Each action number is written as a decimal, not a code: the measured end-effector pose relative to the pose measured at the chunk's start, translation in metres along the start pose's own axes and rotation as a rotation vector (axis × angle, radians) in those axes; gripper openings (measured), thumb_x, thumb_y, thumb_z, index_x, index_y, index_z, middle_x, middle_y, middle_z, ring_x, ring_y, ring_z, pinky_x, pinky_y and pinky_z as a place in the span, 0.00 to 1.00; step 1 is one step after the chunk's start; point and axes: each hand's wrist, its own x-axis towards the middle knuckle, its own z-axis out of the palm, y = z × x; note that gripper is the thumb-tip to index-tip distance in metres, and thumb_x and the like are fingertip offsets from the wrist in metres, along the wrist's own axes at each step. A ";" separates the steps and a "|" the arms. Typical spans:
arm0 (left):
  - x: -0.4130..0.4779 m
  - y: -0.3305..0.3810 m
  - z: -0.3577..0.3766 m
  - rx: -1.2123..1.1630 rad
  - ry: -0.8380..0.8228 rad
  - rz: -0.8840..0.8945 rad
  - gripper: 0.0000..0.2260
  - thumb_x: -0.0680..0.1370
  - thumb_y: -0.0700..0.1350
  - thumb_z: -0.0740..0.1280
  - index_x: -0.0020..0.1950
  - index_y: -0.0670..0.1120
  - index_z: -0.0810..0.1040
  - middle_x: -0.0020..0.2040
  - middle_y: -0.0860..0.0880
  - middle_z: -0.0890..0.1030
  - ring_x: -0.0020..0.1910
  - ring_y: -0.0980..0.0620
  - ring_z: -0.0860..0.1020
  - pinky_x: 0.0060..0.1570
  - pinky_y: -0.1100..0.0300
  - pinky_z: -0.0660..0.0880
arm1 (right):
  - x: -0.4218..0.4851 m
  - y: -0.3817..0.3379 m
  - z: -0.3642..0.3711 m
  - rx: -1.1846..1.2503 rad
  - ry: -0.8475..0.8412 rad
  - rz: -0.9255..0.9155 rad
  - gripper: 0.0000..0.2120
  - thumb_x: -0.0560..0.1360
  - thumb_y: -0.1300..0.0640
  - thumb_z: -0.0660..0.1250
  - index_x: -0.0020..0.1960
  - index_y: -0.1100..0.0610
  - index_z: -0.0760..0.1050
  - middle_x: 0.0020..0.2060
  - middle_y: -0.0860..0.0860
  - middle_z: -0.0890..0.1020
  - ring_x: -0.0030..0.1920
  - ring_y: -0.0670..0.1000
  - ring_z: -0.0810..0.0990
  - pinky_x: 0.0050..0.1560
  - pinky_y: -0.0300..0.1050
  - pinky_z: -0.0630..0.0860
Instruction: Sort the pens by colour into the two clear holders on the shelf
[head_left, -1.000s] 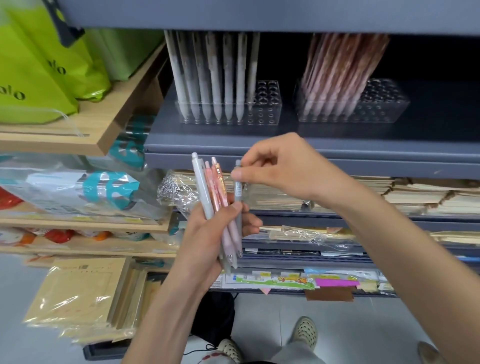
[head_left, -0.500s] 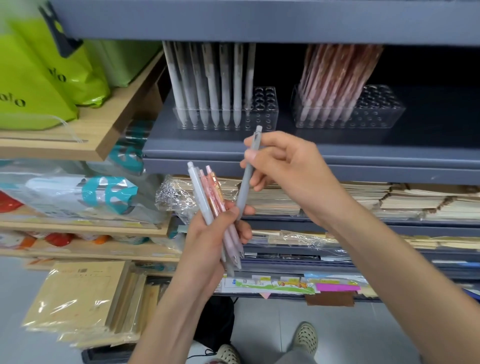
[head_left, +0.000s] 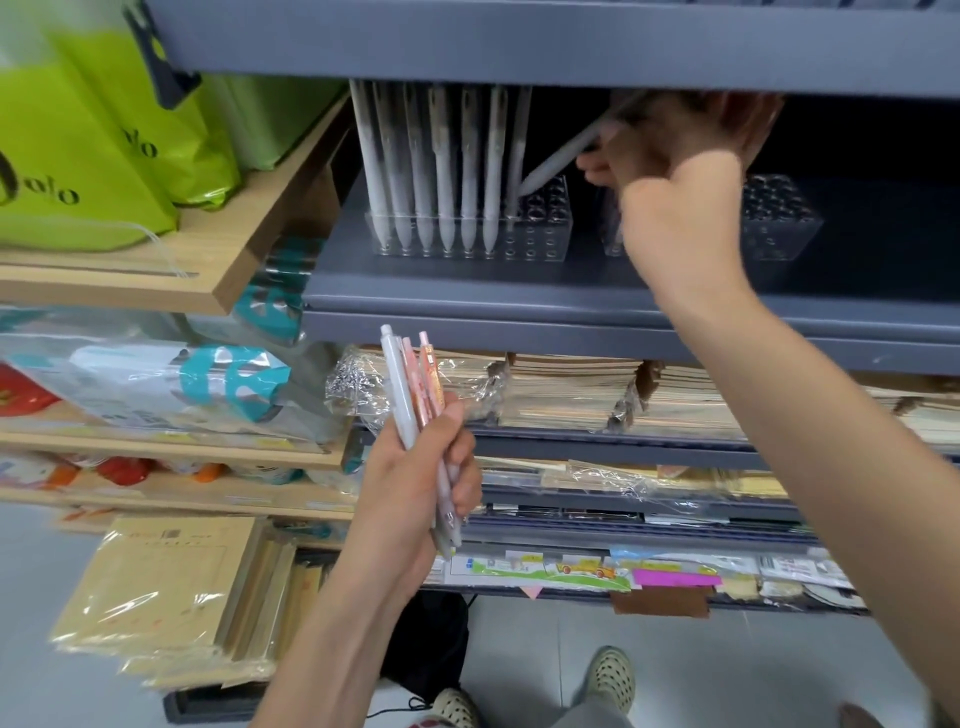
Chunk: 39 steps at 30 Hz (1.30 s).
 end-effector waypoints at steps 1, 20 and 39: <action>0.000 0.001 0.000 -0.001 0.008 -0.001 0.10 0.78 0.44 0.67 0.55 0.43 0.70 0.30 0.50 0.68 0.23 0.55 0.63 0.20 0.65 0.62 | 0.002 0.002 0.003 -0.038 -0.018 -0.018 0.06 0.79 0.63 0.60 0.49 0.55 0.75 0.43 0.50 0.82 0.45 0.48 0.84 0.52 0.50 0.81; -0.007 -0.003 -0.012 0.026 -0.022 0.098 0.03 0.74 0.44 0.69 0.45 0.46 0.78 0.39 0.45 0.80 0.23 0.53 0.68 0.21 0.63 0.66 | 0.040 0.004 0.043 -0.248 -0.160 0.127 0.02 0.78 0.60 0.66 0.50 0.55 0.74 0.34 0.47 0.81 0.36 0.49 0.84 0.43 0.52 0.82; -0.004 -0.001 -0.006 0.052 -0.046 0.097 0.05 0.70 0.41 0.74 0.39 0.52 0.84 0.39 0.42 0.84 0.21 0.50 0.74 0.20 0.63 0.68 | -0.059 -0.025 0.003 -0.105 -0.818 0.244 0.08 0.70 0.52 0.76 0.44 0.56 0.84 0.33 0.49 0.84 0.28 0.39 0.74 0.29 0.31 0.69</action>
